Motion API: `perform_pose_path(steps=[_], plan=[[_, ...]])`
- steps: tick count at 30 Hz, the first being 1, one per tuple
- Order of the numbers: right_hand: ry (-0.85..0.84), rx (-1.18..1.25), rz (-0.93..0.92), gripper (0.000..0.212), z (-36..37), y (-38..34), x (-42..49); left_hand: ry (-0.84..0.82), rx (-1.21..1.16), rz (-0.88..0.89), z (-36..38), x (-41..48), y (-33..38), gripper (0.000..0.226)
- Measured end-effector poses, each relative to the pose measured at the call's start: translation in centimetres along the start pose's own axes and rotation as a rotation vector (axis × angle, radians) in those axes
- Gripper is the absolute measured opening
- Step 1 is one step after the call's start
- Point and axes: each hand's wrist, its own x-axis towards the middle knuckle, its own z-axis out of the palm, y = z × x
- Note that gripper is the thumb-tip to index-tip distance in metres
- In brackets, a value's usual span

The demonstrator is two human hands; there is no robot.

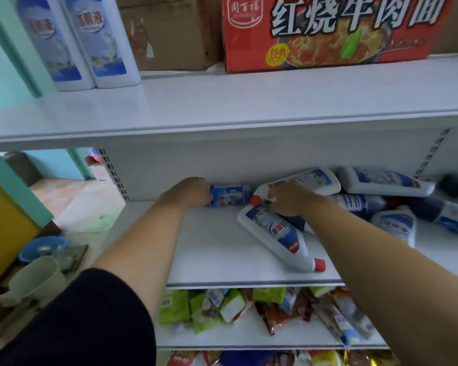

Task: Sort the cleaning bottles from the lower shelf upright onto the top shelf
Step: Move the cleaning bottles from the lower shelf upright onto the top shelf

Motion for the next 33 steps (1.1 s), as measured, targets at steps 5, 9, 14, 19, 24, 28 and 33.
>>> perform_pose_path(steps=[5,9,14,19,24,28,33], plan=[[-0.073,0.032,0.066,0.035,1.7,-0.4,-0.2,0.004,-0.005,-0.011,2.8,3.0,-1.6,0.06],[-0.182,-0.007,0.103,0.039,2.6,-1.4,-0.5,0.027,-0.006,0.02,4.4,3.8,-2.0,0.061],[-0.325,-0.185,0.159,0.054,2.6,-3.0,-1.6,0.079,0.267,-0.078,5.3,4.3,-2.2,0.081],[-0.307,-0.24,0.29,0.102,4.7,-3.2,-2.2,0.104,0.175,-0.034,6.6,4.4,-2.6,0.087],[-0.327,-0.306,0.176,0.098,4.7,-3.4,-2.7,0.004,0.107,-0.043,5.9,2.8,-2.9,0.074],[-0.262,-0.311,-0.033,0.101,4.6,-4.0,-3.6,-0.129,-0.096,0.001,4.9,1.2,-4.1,0.079],[-0.171,-0.364,-0.314,0.09,5.0,-6.6,-4.0,-0.062,-0.272,-0.07,1.5,0.1,-6.1,0.046]])
